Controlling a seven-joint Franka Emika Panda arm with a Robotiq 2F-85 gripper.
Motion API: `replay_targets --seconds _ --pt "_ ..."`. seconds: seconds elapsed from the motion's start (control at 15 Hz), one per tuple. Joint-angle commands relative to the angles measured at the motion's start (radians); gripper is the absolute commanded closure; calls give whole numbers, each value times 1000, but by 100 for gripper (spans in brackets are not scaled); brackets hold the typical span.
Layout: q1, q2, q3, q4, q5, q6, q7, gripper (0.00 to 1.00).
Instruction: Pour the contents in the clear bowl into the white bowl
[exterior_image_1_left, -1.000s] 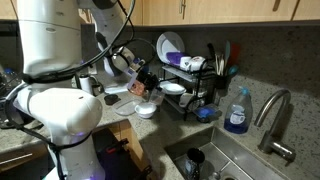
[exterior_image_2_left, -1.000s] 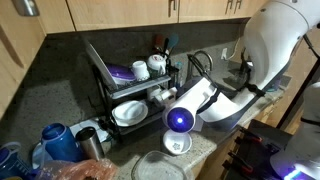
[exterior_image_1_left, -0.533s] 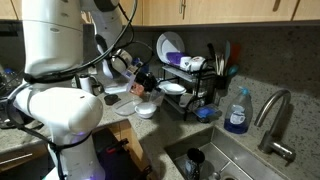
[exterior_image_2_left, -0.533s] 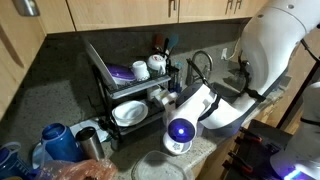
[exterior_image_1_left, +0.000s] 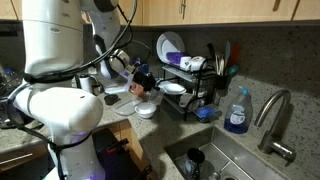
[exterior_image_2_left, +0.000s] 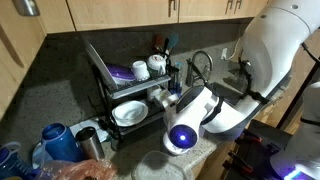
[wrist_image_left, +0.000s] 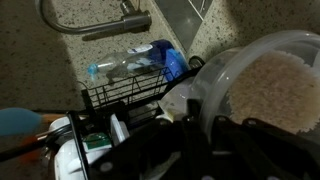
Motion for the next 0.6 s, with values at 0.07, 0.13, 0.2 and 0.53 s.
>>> replay_targets --seconds 0.07,0.13,0.2,0.53 --pt "9 -20 20 -26 1 -54 13 99" --pt "12 -21 23 -31 -1 -61 19 99" --pt "14 -22 25 -34 -3 -70 22 99" --pt "30 -18 38 -42 -12 -120 21 99"
